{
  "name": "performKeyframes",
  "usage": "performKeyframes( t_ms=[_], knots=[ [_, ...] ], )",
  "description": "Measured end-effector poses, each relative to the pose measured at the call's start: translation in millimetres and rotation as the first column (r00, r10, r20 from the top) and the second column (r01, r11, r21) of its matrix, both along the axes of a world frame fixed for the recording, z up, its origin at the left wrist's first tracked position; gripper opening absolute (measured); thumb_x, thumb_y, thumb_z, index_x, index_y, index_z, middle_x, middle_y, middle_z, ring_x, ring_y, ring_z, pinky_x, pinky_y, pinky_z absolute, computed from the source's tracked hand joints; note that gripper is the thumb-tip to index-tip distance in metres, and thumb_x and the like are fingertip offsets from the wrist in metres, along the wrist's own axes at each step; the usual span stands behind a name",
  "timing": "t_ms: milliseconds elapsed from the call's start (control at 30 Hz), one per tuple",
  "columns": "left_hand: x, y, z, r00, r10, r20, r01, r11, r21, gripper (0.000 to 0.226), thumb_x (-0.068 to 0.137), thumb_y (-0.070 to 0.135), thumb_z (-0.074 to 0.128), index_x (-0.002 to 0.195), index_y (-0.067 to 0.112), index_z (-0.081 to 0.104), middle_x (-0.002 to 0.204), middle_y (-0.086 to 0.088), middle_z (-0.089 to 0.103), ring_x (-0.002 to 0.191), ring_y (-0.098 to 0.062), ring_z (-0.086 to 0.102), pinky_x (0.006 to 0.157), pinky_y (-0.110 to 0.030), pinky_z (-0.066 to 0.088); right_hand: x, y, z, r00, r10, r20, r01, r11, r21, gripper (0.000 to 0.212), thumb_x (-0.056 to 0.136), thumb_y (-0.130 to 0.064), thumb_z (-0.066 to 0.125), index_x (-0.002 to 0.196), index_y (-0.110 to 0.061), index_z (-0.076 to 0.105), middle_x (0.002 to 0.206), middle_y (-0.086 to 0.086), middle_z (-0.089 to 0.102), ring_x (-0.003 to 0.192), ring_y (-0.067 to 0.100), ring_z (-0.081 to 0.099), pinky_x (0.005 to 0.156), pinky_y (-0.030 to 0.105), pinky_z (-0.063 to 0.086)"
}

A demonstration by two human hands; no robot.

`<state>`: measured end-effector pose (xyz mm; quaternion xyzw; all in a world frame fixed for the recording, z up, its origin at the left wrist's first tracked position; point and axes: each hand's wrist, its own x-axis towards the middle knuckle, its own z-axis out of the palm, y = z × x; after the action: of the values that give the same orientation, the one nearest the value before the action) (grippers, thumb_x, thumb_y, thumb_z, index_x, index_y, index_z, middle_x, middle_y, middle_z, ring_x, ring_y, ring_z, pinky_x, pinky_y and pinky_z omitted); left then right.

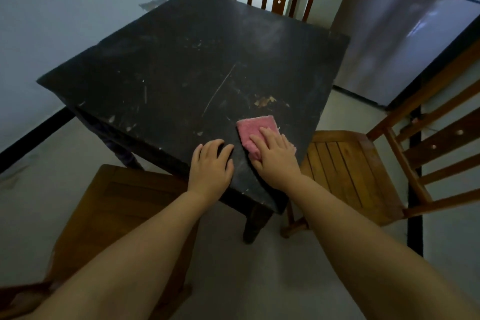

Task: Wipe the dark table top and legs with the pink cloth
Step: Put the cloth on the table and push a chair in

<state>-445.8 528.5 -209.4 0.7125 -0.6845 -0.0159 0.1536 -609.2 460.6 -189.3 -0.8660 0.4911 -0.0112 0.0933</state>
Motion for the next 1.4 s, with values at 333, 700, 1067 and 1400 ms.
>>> performKeyframes(
  t_ms=[333,700,1067,1400],
  knots=[
    [40,3,85,0.952,-0.271,0.142,0.211,0.917,0.339,0.049,0.096,0.042,0.035,0.139,0.02,0.031,0.141,-0.008,0.033,0.13,-0.025,0.03,0.104,-0.038,0.028,7,37,98,0.982,0.054,-0.183,-0.045,0.998,0.049,0.068,0.092,-0.054,0.041,0.149,-0.027,0.015,0.159,0.001,0.007,0.146,0.02,-0.002,0.115,0.052,-0.002],
    [156,182,204,0.95,-0.28,0.136,0.264,0.956,0.127,0.047,0.096,0.042,0.036,0.138,0.021,0.036,0.139,-0.001,0.043,0.125,-0.017,0.041,0.099,-0.029,0.036,113,184,164,0.981,0.181,-0.069,-0.181,0.984,0.007,0.062,0.096,-0.049,0.038,0.149,-0.029,0.014,0.159,0.0,0.006,0.146,0.018,-0.003,0.117,0.049,0.001],
    [264,325,217,0.98,-0.169,-0.109,0.197,0.913,0.358,0.061,0.084,0.062,0.027,0.131,0.026,0.042,0.124,0.004,0.053,0.109,-0.01,0.049,0.091,-0.028,0.044,201,333,225,0.934,0.218,0.285,-0.283,0.936,0.211,0.06,0.096,-0.044,0.043,0.148,-0.03,0.017,0.153,0.0,0.024,0.133,0.021,0.038,0.102,0.033,0.041],
    [322,317,202,0.819,-0.544,0.184,0.467,0.817,0.338,0.044,0.082,0.065,0.044,0.098,0.025,0.05,0.081,0.007,0.057,0.067,-0.007,0.056,0.066,-0.02,0.049,254,365,189,0.994,0.077,-0.071,-0.06,0.973,0.221,0.025,0.086,-0.049,0.058,0.096,-0.026,0.059,0.084,-0.006,0.063,0.075,0.009,0.061,0.072,0.024,0.053]
  ],
)
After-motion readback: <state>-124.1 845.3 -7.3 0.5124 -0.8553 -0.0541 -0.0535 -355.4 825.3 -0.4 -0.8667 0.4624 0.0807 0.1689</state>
